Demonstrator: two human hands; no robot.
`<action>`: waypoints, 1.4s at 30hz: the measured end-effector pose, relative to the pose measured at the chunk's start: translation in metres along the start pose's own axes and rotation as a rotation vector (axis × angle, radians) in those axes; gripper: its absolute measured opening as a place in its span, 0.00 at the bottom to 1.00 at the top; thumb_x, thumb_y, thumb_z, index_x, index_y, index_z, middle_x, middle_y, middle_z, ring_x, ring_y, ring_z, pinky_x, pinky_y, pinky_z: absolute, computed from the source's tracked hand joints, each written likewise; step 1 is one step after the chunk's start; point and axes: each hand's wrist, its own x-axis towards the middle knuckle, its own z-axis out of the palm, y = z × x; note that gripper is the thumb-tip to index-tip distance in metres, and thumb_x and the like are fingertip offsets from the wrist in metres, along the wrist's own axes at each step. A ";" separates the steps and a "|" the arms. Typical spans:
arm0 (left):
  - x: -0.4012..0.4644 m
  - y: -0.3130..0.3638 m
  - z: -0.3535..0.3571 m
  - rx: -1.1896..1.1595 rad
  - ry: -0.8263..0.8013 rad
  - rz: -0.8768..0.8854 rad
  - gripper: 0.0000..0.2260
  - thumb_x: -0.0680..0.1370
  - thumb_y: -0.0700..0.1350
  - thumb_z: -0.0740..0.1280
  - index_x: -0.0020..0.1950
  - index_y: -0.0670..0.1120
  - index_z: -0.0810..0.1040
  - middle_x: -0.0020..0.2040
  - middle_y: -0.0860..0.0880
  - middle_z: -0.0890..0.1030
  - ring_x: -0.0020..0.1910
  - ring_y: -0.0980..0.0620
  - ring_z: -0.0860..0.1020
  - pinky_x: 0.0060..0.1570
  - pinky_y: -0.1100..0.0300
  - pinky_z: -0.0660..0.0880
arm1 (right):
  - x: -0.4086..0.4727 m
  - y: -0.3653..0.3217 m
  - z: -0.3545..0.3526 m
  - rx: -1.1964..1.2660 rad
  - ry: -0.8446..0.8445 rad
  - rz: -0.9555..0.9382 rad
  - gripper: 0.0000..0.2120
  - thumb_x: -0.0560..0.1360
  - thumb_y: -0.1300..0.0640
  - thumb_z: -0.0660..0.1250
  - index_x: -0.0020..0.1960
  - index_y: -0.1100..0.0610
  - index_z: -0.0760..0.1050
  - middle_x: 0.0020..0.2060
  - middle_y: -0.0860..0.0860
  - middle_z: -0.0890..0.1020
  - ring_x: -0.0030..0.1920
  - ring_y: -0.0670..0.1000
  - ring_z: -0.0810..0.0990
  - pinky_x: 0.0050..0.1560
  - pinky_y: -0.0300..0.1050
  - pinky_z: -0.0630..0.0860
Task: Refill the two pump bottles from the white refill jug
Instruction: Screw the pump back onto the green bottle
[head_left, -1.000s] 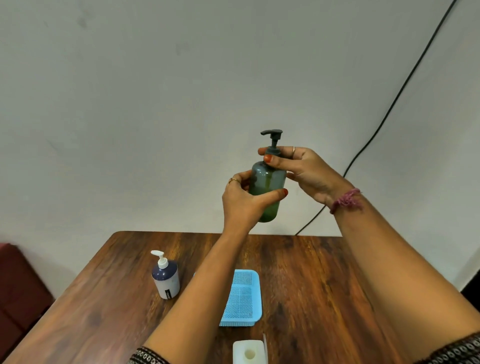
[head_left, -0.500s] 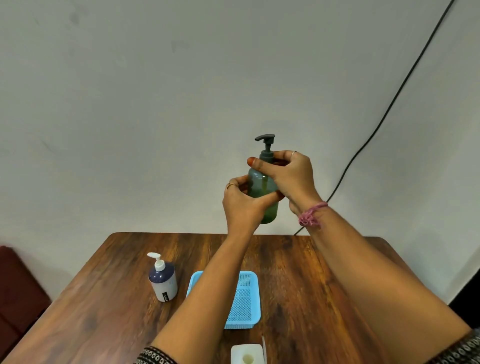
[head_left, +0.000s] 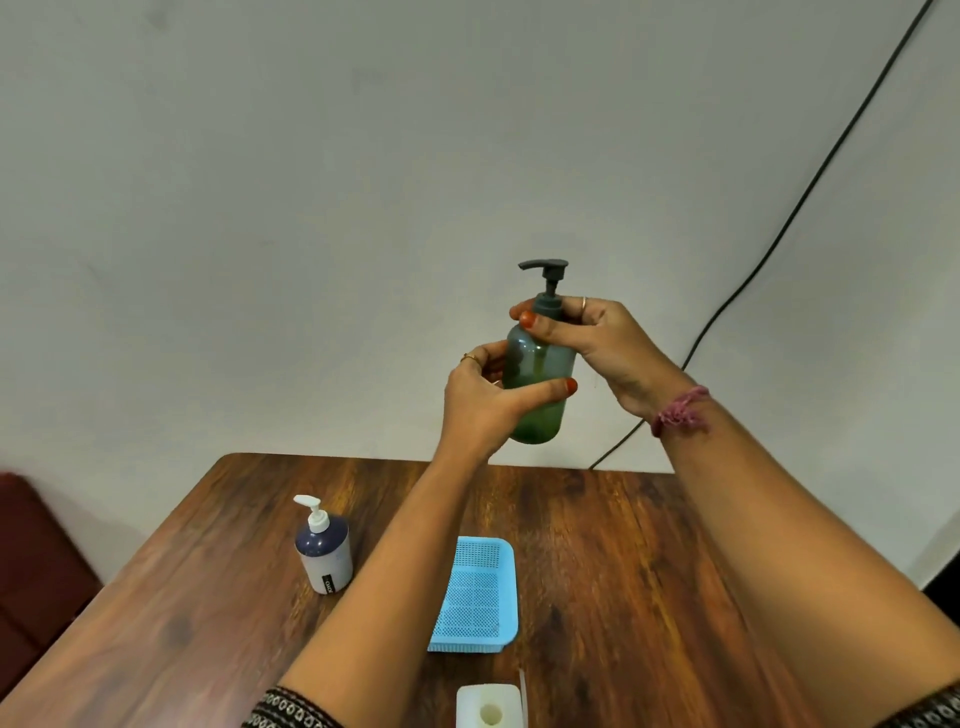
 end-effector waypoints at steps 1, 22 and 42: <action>0.000 0.000 0.000 -0.003 0.008 0.001 0.34 0.63 0.48 0.80 0.66 0.45 0.72 0.60 0.50 0.78 0.56 0.52 0.77 0.50 0.65 0.76 | -0.001 0.001 0.004 0.016 0.030 0.004 0.14 0.72 0.54 0.72 0.55 0.58 0.81 0.52 0.51 0.84 0.55 0.50 0.81 0.57 0.45 0.77; 0.004 -0.023 -0.016 0.092 -0.015 0.044 0.31 0.66 0.49 0.78 0.66 0.46 0.72 0.59 0.50 0.78 0.58 0.53 0.77 0.54 0.65 0.75 | -0.011 0.017 0.044 -0.027 0.178 -0.061 0.17 0.70 0.54 0.74 0.58 0.55 0.80 0.52 0.48 0.83 0.55 0.46 0.80 0.56 0.42 0.78; 0.018 -0.090 -0.091 0.242 -0.202 -0.021 0.31 0.64 0.40 0.78 0.65 0.45 0.72 0.56 0.49 0.79 0.54 0.52 0.78 0.55 0.59 0.77 | -0.003 0.067 0.112 -0.420 -0.052 0.175 0.29 0.69 0.54 0.74 0.67 0.53 0.69 0.58 0.53 0.77 0.57 0.52 0.77 0.56 0.43 0.75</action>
